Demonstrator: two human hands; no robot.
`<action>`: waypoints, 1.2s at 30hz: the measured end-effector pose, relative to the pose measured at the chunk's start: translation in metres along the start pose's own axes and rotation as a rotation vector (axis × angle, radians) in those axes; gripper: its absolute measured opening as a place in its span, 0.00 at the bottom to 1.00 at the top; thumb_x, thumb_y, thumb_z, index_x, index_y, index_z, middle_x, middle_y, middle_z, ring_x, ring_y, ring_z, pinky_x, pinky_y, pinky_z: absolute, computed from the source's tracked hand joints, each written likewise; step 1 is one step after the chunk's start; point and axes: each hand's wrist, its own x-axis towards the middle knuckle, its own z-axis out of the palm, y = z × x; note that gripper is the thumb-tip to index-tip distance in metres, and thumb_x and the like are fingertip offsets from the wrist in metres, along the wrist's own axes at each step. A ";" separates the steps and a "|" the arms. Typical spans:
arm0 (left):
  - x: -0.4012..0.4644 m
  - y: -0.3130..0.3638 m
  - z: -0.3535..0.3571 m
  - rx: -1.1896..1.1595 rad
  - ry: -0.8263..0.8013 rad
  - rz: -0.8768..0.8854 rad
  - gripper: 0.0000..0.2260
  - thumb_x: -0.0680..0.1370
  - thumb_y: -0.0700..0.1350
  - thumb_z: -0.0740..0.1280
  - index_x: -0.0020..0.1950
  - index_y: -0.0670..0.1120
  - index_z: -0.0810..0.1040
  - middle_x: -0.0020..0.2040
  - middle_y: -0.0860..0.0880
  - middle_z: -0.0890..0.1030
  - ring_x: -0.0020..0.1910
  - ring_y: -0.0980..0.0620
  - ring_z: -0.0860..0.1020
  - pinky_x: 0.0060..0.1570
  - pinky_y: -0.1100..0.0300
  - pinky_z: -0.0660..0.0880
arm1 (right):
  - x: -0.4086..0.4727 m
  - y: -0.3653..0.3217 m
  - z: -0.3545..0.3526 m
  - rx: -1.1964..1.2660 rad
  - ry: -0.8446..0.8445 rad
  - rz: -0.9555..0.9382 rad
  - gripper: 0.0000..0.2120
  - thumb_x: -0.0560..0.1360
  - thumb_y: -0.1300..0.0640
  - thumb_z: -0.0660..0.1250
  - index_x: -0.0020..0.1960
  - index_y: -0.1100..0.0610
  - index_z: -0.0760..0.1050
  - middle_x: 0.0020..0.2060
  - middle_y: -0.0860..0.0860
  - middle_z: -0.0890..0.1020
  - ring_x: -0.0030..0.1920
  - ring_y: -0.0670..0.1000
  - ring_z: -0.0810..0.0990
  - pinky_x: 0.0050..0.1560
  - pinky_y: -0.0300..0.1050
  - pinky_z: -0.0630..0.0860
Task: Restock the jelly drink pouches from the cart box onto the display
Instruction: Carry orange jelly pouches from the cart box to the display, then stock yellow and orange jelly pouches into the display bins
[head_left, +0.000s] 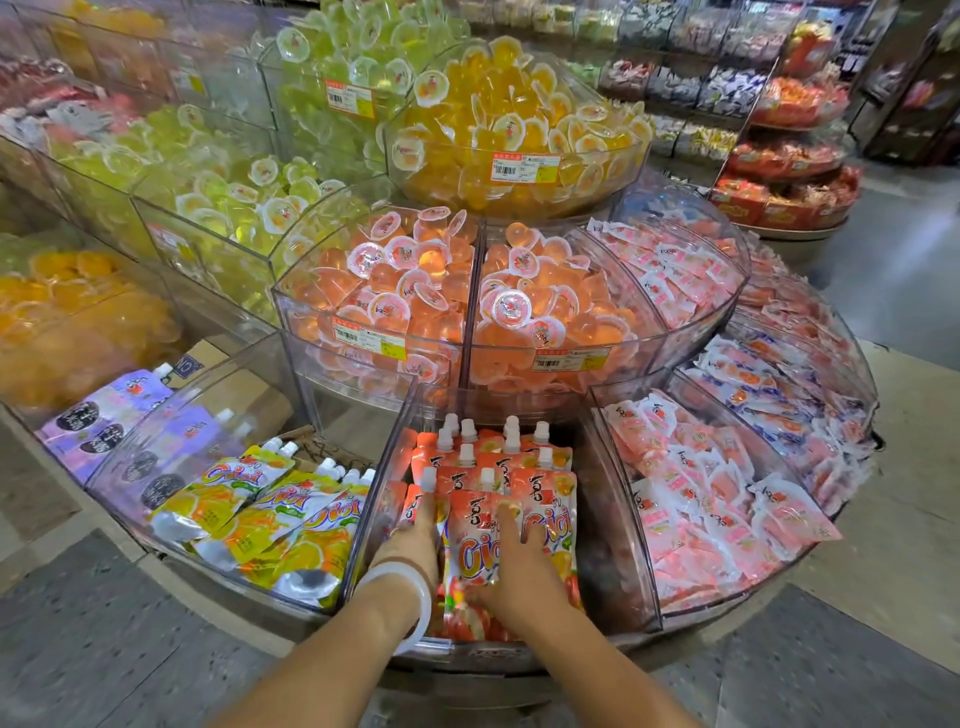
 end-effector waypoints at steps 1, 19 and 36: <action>0.002 -0.002 0.001 -0.012 -0.020 0.014 0.27 0.81 0.42 0.58 0.77 0.47 0.51 0.66 0.44 0.72 0.65 0.45 0.72 0.65 0.56 0.68 | 0.000 0.000 0.000 -0.018 0.001 0.000 0.47 0.72 0.47 0.71 0.76 0.46 0.41 0.74 0.59 0.52 0.67 0.59 0.71 0.63 0.49 0.73; -0.046 0.107 -0.032 0.374 0.229 0.483 0.37 0.74 0.49 0.69 0.76 0.43 0.52 0.77 0.41 0.50 0.77 0.41 0.49 0.75 0.48 0.54 | -0.042 0.037 -0.109 -0.234 0.308 -0.157 0.38 0.73 0.52 0.69 0.76 0.54 0.53 0.74 0.55 0.56 0.73 0.57 0.57 0.71 0.50 0.60; -0.256 0.413 0.157 0.620 0.145 1.049 0.29 0.73 0.44 0.68 0.71 0.43 0.60 0.71 0.41 0.62 0.72 0.41 0.59 0.69 0.48 0.62 | -0.296 0.366 -0.207 -0.248 0.482 0.530 0.43 0.70 0.51 0.73 0.75 0.58 0.50 0.72 0.56 0.61 0.71 0.59 0.61 0.69 0.51 0.62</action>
